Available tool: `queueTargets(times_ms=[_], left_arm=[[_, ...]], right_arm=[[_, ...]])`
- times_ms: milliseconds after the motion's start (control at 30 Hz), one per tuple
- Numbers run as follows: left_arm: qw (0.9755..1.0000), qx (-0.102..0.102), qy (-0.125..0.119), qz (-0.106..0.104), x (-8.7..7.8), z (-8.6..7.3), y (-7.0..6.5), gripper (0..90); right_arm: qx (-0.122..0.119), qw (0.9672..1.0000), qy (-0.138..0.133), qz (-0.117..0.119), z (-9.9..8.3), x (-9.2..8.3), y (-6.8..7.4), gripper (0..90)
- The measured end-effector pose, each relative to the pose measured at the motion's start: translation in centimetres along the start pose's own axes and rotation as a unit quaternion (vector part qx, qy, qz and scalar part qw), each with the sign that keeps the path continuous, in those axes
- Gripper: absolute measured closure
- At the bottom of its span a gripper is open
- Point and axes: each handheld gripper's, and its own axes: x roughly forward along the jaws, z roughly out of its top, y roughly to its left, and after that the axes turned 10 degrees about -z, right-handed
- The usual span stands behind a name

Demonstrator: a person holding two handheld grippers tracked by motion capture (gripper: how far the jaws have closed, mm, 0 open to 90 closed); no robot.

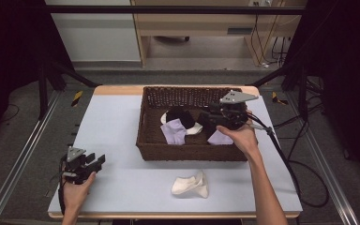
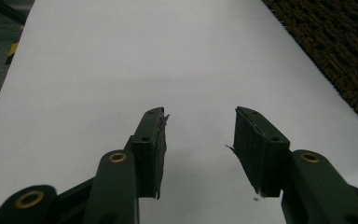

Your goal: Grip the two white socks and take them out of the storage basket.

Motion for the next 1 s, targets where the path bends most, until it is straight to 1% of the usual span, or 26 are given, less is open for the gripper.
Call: queueTargets(times_ms=[33, 67, 133, 267, 333, 367, 400, 500, 567, 600, 633, 700, 733, 800, 867, 900, 933, 967, 1000], left_arm=[[1.0, 0.0, 0.0, 0.0, 0.0, 0.0, 0.0, 52.5], [1.0, 0.0, 0.001, -0.001, 0.0, 0.0, 0.0, 52.4], [1.0, -0.001, 0.001, -0.002, 0.1, 0.0, 0.0, 52.4], [1.0, 0.001, 0.003, -0.003, 0.1, 0.0, 0.0, 52.4], [1.0, 0.001, 0.003, -0.004, 0.1, 0.0, 0.0, 52.4], [1.0, 0.001, 0.003, -0.004, 0.1, 0.0, 0.0, 52.4], [1.0, 0.0, 0.002, -0.005, 0.2, 0.0, 0.0, 52.4], [1.0, 0.0, 0.003, -0.006, 0.3, 0.0, 0.0, 52.4], [1.0, -0.001, 0.005, -0.006, 0.3, 0.0, 0.0, 52.4], [1.0, -0.001, 0.005, -0.007, 0.4, -0.1, 0.0, 52.4], [1.0, -0.001, 0.005, -0.007, 0.4, -0.1, 0.0, 52.4], [0.9999, -0.002, 0.007, -0.008, 0.5, -0.1, 0.0, 52.4], [0.9999, -0.001, 0.009, -0.008, 0.6, -0.1, 0.0, 52.4], [0.9999, -0.001, 0.01, -0.008, 0.6, -0.1, 0.0, 52.4], [0.9999, -0.002, 0.011, -0.008, 0.6, -0.2, 0.0, 52.4], [0.9999, -0.002, 0.011, -0.008, 0.6, -0.2, 0.0, 52.4], [0.9999, -0.003, 0.01, -0.008, 0.6, -0.2, 0.0, 52.4], [0.9999, -0.003, 0.01, -0.008, 0.6, -0.2, 0.0, 52.4], [0.9999, -0.003, 0.01, -0.008, 0.6, -0.1, 0.1, 52.4]], right_arm=[[0.0, 1.0, 0.0, 0.0, 0.0, 0.0, 0.0, 53.2], [0.001, 1.0, 0.003, 0.0, 0.4, 0.8, -0.1, 52.6], [-0.001, 1.0, 0.008, 0.002, 0.8, 1.7, -0.1, 51.7], [-0.011, 0.9996, 0.028, -0.001, 1.2, 3.4, 0.1, 50.2], [-0.011, 0.9993, 0.035, 0.003, 1.3, 4.3, 0.3, 49.9], [-0.011, 0.9993, 0.035, 0.003, 1.3, 4.3, 0.3, 49.9], [-0.013, 0.9991, 0.04, 0.009, 1.2, 5.2, 0.4, 49.9], [-0.015, 0.9988, 0.046, 0.012, 1.0, 5.8, 0.5, 50.0], [-0.018, 0.9981, 0.056, 0.018, 0.6, 6.6, 0.5, 50.4], [-0.025, 0.9973, 0.064, 0.023, 0.2, 7.1, 0.5, 50.9], [-0.025, 0.9973, 0.064, 0.023, 0.2, 7.1, 0.5, 50.9], [-0.031, 0.9959, 0.079, 0.031, -0.3, 7.8, 0.6, 51.2], [-0.04, 0.9944, 0.091, 0.036, -0.8, 8.3, 0.8, 51.6], [-0.042, 0.9938, 0.095, 0.037, -1.0, 8.5, 0.9, 51.7], [-0.052, 0.9911, 0.113, 0.049, -1.9, 9.3, 1.1, 53.0], [-0.052, 0.9911, 0.113, 0.049, -1.9, 9.3, 1.1, 53.0], [-0.058, 0.9886, 0.127, 0.057, -2.7, 9.7, 1.1, 52.9], [-0.058, 0.9886, 0.127, 0.057, -2.7, 9.7, 1.1, 52.9], [-0.062, 0.9878, 0.132, 0.055, -2.9, 9.9, 1.1, 52.9]])
